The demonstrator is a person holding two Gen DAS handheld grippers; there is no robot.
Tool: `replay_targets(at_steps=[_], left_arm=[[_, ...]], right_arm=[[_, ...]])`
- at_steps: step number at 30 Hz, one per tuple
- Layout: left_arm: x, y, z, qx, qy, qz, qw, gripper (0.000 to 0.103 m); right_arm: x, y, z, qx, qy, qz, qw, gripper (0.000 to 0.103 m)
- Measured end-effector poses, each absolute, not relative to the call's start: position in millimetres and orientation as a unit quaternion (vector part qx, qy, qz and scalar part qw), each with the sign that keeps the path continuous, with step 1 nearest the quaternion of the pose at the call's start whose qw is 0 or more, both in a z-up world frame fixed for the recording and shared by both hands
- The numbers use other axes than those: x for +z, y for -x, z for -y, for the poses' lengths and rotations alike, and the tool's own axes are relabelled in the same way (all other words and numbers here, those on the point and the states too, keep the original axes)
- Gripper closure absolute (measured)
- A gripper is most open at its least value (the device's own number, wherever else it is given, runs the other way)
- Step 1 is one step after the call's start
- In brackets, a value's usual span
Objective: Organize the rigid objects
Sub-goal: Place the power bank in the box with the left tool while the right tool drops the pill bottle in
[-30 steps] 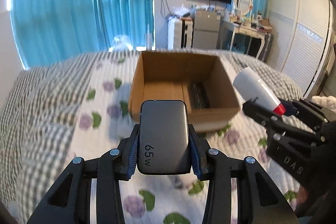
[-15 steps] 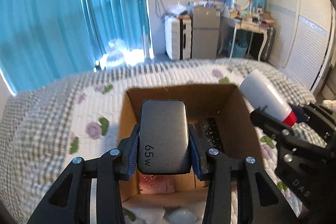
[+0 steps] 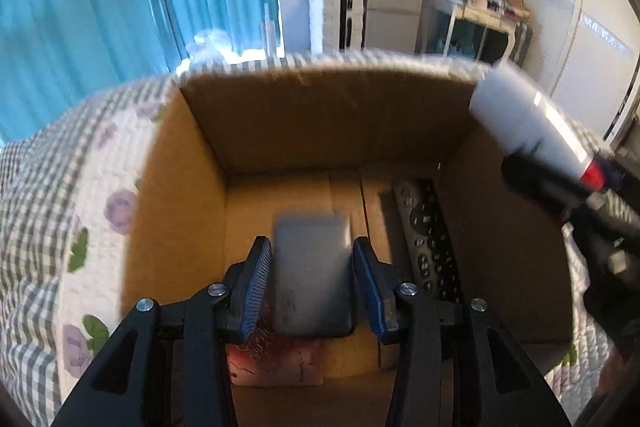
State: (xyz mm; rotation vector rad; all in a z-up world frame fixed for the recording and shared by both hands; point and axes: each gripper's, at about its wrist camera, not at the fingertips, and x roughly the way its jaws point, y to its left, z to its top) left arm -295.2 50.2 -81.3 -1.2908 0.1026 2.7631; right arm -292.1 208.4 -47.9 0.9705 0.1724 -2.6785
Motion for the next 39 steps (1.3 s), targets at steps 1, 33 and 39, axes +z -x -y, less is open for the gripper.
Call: replay_targets(at_steps=[1,33,39], left_arm=[[-73.1,291.3,-50.4,0.91,0.41,-0.039,0.044,0.051],[-26.7,214.5,20.4,0.931,0.365,-0.019,0.001,0.038],[-10.9,170.2,15.8,0.935,0.354,-0.024,-0.01,0.015]], right_arm=[[-48.5,290.6,-208.4,-0.929,-0.337,-0.062,0.141,0.068],[-61.7,258.5,-172.4,-0.92,-0.37,-0.059,0.112,0.036],[-16.9,214.2,-191.4,-0.931,-0.348,-0.054,0.095,0.02]])
